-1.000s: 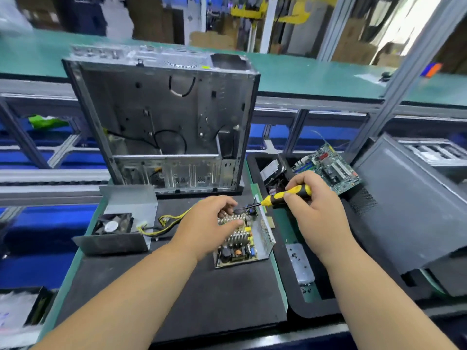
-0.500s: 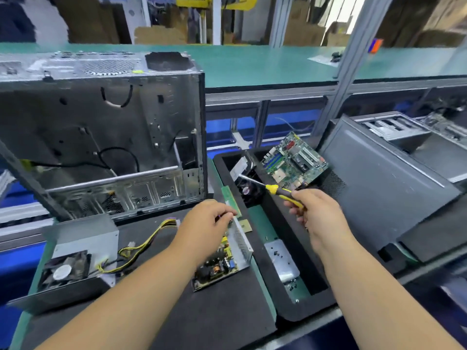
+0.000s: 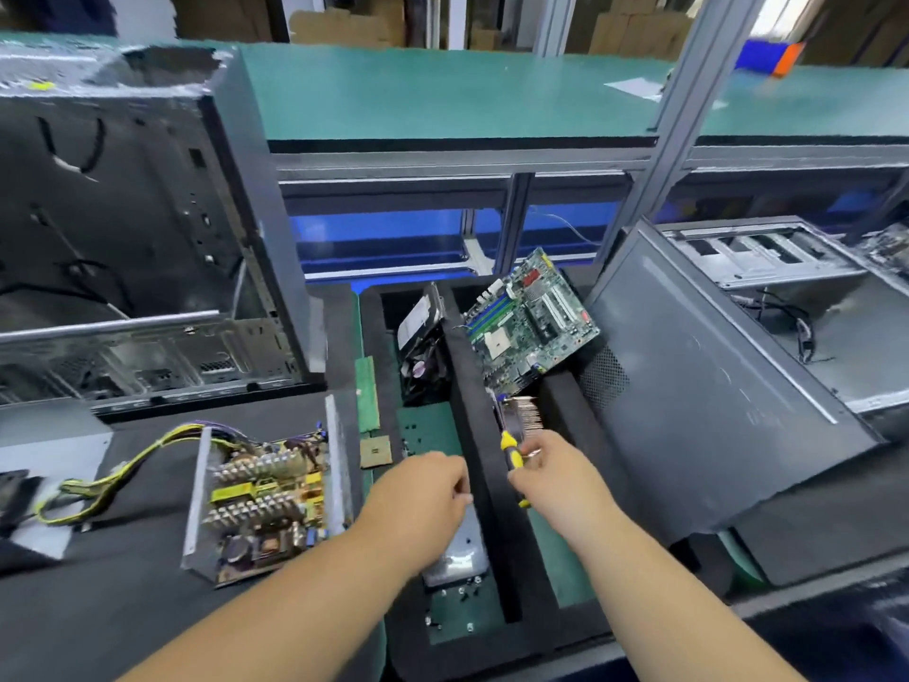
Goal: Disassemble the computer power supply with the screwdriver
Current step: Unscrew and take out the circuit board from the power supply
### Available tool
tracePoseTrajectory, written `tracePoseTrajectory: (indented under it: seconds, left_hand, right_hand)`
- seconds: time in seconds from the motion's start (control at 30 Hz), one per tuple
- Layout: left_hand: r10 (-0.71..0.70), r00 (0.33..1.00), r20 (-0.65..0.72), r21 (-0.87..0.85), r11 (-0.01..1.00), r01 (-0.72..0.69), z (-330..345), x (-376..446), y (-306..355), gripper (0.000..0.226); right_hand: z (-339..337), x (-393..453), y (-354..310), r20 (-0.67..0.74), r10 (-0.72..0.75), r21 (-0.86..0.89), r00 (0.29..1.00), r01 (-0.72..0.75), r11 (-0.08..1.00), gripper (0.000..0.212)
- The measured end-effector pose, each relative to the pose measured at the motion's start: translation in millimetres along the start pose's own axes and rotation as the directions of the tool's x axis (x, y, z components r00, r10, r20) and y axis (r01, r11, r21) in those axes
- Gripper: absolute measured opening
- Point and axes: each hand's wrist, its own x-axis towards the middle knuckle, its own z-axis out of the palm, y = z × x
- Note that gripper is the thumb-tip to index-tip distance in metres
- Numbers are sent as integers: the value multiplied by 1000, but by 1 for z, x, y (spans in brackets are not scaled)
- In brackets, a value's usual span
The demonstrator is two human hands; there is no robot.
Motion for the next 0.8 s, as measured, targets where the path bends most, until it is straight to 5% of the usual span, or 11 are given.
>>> tracePoseTrajectory:
  seconds: [0.27,0.57,0.8]
  left_hand:
    - [-154,988,6,185,971,150,40,18,-3,21]
    - [-165,969,-183,34,984,173,23,5,-4,16]
    - [-45,941,-336,5,999,50,-10,-14,-3,18]
  right_hand:
    - [13,12,18,154,-66,-228,986,100,968,24]
    - [20,15,22,196,-95,-325,976,156,933,24]
    - [19,14,15,164,-67,-348,984,122,929,27]
